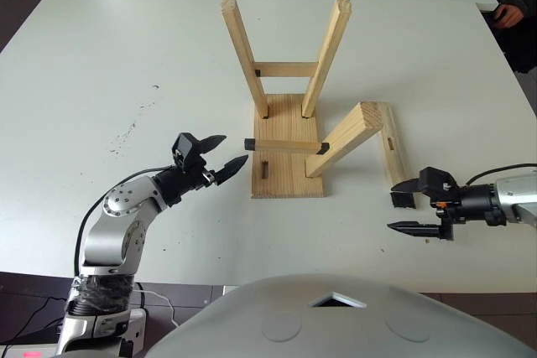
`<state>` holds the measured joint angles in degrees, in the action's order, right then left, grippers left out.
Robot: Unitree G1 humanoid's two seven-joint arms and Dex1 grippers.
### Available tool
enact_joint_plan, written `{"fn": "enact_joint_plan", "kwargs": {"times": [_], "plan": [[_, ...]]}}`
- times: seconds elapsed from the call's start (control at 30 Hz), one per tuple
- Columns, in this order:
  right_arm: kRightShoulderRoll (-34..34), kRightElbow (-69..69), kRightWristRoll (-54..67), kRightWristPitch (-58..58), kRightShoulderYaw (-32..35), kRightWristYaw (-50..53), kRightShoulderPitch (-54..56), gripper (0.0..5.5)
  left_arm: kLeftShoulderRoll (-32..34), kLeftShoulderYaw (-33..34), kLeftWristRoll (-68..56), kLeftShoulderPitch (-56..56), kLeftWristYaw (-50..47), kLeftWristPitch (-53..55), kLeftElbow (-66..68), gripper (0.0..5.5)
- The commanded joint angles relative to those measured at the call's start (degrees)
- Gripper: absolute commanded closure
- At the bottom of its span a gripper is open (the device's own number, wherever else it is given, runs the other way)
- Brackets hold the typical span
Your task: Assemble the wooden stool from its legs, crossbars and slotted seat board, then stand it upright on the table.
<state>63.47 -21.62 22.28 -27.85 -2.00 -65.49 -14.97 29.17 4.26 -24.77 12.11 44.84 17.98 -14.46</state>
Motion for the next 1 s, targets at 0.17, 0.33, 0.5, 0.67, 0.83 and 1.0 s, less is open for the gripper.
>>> {"fn": "enact_joint_plan", "kwargs": {"times": [0.17, 0.33, 0.5, 0.67, 0.83, 1.0], "plan": [[-6.12, -5.5, 9.15, -4.44, 10.17, 5.56, 3.05, 1.07, 0.34, 0.95, 0.03, 0.87, -0.44, -0.34, -0.82, 1.55], [-16.19, -8.76, 7.34, -12.38, 14.09, 25.68, 4.32, 0.42, 0.76, 3.46, -0.92, 2.5, -0.51, -0.26, -1.7, 1.55], [-22.02, -8.77, 3.87, -16.88, 12.93, 35.92, -0.43, 0.42, 0.16, 5.91, -2.0, 1.21, -1.46, -0.25, -1.37, 1.55], [-22.79, -9.69, 2.85, -17.2, 11.99, 36.16, -3.62, 0.42, 0.23, 6.17, -1.45, 0.45, -1.71, -0.78, -0.8, 1.55], [-22.31, -6.36, 0.66, -14.93, 12.07, 34.79, -5.76, 0.42, 0.02, 6.03, -1.24, 0.51, -1.95, -0.94, -0.93, 1.55], [-23.01, -1.78, -1.57, -10.68, 11.49, 33.34, -5.72, 1.04, 0.08, 5.62, -0.35, -0.46, -2.86, -0.98, 0.06, 1.55]]}}
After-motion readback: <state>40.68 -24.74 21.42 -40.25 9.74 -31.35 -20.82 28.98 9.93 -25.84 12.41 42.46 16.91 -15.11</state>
